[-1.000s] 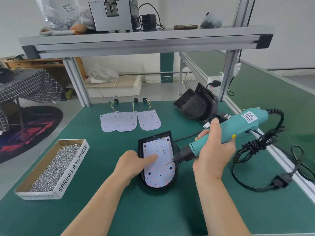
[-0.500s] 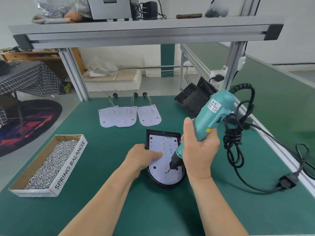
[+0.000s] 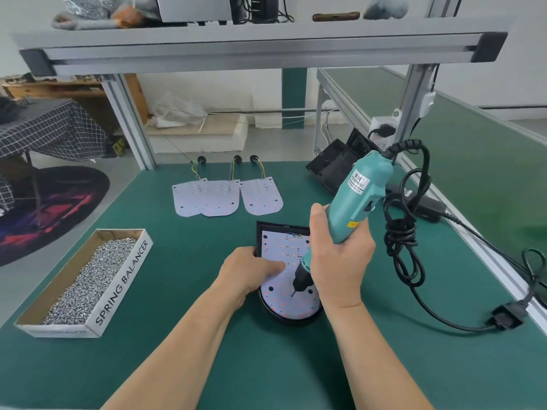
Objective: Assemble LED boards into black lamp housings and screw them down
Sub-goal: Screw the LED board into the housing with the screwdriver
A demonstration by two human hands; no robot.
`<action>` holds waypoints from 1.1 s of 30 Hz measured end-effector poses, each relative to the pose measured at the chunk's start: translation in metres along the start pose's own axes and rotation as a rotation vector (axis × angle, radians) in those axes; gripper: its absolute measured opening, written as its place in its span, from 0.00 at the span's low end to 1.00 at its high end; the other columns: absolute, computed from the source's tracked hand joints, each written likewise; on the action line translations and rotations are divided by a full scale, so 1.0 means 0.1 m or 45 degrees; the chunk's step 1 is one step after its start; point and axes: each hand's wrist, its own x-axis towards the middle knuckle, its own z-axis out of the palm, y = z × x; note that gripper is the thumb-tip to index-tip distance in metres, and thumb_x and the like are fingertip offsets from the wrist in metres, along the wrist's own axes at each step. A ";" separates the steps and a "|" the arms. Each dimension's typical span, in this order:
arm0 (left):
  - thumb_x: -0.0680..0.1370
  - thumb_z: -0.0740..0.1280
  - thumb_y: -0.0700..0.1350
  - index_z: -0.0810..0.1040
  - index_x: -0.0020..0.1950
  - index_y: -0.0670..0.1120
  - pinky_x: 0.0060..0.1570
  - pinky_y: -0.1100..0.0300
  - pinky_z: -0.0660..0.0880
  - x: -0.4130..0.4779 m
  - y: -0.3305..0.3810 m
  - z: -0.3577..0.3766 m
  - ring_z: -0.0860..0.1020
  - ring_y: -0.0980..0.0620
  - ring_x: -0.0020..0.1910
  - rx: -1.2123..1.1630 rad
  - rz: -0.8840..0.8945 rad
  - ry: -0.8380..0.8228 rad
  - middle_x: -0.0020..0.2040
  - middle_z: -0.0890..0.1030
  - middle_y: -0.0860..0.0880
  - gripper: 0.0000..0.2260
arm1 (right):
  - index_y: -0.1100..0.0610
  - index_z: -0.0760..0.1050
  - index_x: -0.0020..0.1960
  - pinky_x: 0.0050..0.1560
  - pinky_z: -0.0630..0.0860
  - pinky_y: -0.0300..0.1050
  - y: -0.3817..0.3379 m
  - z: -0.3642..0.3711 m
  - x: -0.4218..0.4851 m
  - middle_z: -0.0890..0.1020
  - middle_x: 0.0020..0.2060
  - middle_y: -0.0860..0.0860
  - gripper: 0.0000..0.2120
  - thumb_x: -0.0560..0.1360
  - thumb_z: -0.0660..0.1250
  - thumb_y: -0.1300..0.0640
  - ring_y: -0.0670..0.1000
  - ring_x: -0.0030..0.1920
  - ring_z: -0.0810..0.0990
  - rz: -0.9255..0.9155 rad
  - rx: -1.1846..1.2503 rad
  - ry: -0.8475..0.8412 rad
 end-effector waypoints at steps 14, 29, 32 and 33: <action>0.71 0.76 0.47 0.83 0.50 0.45 0.57 0.45 0.80 0.09 -0.07 0.00 0.85 0.46 0.48 0.048 0.018 0.057 0.47 0.86 0.48 0.10 | 0.58 0.68 0.37 0.31 0.72 0.45 0.04 0.10 0.02 0.73 0.27 0.45 0.19 0.69 0.69 0.44 0.47 0.27 0.71 0.034 -0.024 -0.112; 0.63 0.76 0.50 0.85 0.51 0.45 0.58 0.47 0.80 0.02 -0.05 -0.02 0.85 0.46 0.50 0.023 0.018 0.031 0.48 0.87 0.48 0.18 | 0.42 0.75 0.38 0.33 0.76 0.45 -0.29 -0.10 0.14 0.77 0.28 0.51 0.07 0.73 0.71 0.49 0.53 0.28 0.76 0.118 0.223 0.103; 0.69 0.78 0.51 0.83 0.49 0.44 0.54 0.49 0.81 0.01 -0.11 -0.03 0.84 0.47 0.48 0.066 0.055 0.079 0.47 0.86 0.49 0.15 | 0.41 0.75 0.36 0.33 0.75 0.44 -0.33 -0.19 0.23 0.77 0.28 0.51 0.09 0.73 0.71 0.48 0.51 0.27 0.76 0.201 0.274 0.222; 0.71 0.77 0.54 0.81 0.48 0.44 0.48 0.51 0.81 0.00 -0.14 -0.04 0.83 0.48 0.45 0.091 0.071 0.104 0.45 0.84 0.49 0.15 | 0.42 0.75 0.37 0.33 0.75 0.44 -0.32 -0.23 0.23 0.77 0.27 0.51 0.08 0.73 0.71 0.48 0.51 0.27 0.75 0.240 0.290 0.259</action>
